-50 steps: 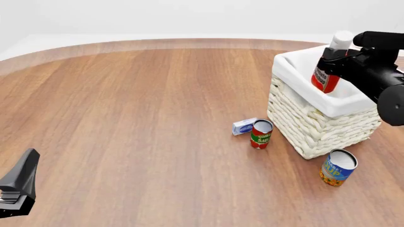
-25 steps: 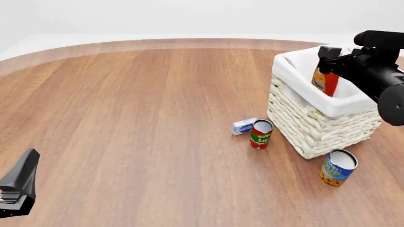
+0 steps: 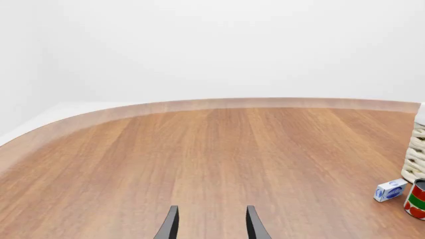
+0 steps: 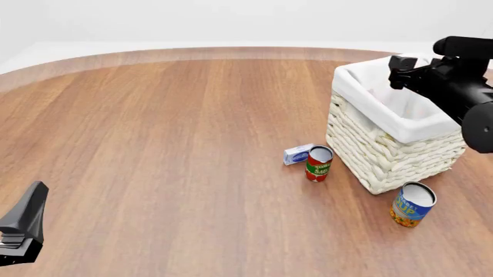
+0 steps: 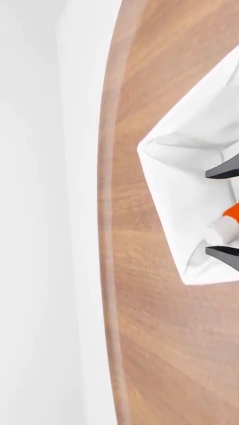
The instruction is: Pick up the ketchup, and put it in the basket.
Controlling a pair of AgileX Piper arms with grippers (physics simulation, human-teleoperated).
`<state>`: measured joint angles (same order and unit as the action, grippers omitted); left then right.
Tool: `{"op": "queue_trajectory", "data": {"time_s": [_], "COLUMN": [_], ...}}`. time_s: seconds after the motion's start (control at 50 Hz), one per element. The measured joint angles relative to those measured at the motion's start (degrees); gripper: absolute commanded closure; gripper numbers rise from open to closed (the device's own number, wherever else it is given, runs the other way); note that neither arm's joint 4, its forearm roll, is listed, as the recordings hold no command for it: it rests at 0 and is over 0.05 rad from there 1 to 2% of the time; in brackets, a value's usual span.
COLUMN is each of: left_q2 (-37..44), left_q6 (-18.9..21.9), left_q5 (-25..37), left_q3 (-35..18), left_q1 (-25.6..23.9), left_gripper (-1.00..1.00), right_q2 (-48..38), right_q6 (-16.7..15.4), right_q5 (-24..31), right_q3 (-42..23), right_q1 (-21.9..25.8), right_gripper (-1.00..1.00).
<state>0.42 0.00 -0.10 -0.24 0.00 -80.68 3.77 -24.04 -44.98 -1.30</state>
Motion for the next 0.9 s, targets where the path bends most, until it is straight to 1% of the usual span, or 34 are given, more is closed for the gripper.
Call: {"op": "queue_trajectory", "data": {"time_s": [0.3, 0.64, 0.78, 0.9], "left_q2": [0.0, 0.0, 0.0, 0.0], "left_q6": [0.0, 0.0, 0.0, 0.0], "left_q5": [0.0, 0.0, 0.0, 0.0], "left_q3": [0.0, 0.0, 0.0, 0.0], "left_q1": [0.0, 0.0, 0.0, 0.0], "left_gripper": [-1.00, -1.00, -1.00, -1.00], "right_q2": [-0.5, -1.5, -3.0, -4.3], "right_q6": [0.7, 3.2, 4.9, 7.3], "right_q5": [-0.3, -0.2, 0.2, 0.3], "right_q3": [-1.1, -3.7, -5.4, -7.2], "right_q1": [2.3, 7.8, 11.0, 16.1], "right_gripper": [-1.00, -1.00, -1.00, -1.00]}}
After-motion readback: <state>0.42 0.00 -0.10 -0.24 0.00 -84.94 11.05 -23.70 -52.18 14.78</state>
